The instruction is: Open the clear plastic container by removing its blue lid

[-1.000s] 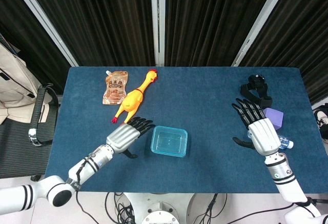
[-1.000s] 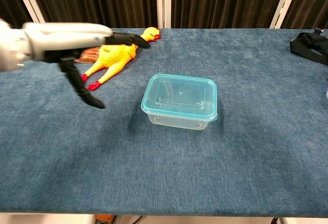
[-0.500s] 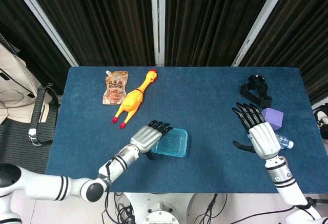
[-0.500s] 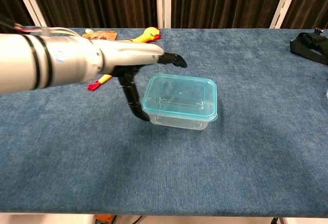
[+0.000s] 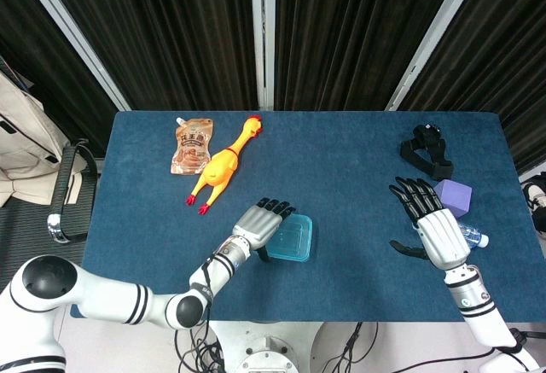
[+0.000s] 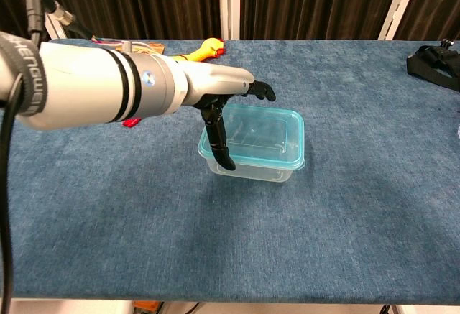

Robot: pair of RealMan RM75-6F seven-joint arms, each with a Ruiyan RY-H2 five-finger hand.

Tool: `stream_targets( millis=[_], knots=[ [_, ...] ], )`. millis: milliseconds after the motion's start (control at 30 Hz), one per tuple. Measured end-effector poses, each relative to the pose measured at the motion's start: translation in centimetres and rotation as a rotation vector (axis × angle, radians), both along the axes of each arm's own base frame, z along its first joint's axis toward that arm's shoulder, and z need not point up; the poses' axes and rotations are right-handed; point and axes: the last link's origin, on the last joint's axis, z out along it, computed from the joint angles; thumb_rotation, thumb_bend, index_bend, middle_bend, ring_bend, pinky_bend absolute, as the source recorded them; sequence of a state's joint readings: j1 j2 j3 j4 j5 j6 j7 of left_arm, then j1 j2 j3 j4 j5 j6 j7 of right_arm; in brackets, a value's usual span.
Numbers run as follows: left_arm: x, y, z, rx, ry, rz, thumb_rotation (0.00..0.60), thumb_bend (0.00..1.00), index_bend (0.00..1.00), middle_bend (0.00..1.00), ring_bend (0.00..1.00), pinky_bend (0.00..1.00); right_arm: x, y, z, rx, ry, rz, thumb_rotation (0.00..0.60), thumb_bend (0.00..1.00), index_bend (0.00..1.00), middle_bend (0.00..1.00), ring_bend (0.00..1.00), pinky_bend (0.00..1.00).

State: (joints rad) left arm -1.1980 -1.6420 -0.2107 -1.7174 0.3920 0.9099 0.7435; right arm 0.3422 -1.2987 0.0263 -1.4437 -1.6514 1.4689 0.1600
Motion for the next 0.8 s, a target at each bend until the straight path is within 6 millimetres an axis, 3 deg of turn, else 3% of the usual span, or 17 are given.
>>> stream_targets(
  millis=[133, 233, 367, 500, 800],
  knots=[
    [0.0, 0.3, 0.0, -0.007, 0.007, 0.012, 0.600, 0.00, 0.00, 0.00, 0.00, 0.00, 0.1, 0.2, -0.4, 0.016, 0.003, 0.010, 0.600, 0.00, 0.00, 0.00, 0.00, 0.00],
    [0.0, 0.4, -0.1, -0.002, 0.006, 0.014, 0.600, 0.00, 0.05, 0.06, 0.01, 0.01, 0.1, 0.5, -1.0, 0.039, 0.008, 0.022, 0.600, 0.00, 0.00, 0.00, 0.00, 0.00],
    [0.2, 0.5, -0.7, 0.010, -0.005, 0.024, 0.600, 0.00, 0.23, 0.26, 0.17, 0.13, 0.5, 1.0, -2.5, 0.098, -0.007, 0.049, 0.600, 0.08, 0.00, 0.00, 0.00, 0.00],
    [0.4, 0.4, -1.2, 0.035, -0.021, 0.032, 0.600, 0.00, 0.32, 0.36, 0.28, 0.25, 1.0, 1.4, -4.8, 0.161, -0.021, 0.089, 0.600, 0.09, 0.00, 0.00, 0.00, 0.00],
    [0.3, 0.1, -1.9, 0.043, -0.034, 0.040, 0.600, 0.00, 0.32, 0.37, 0.29, 0.28, 2.0, 1.5, -10.6, 0.188, -0.023, 0.194, 0.600, 0.09, 0.00, 0.00, 0.00, 0.00]
  ],
)
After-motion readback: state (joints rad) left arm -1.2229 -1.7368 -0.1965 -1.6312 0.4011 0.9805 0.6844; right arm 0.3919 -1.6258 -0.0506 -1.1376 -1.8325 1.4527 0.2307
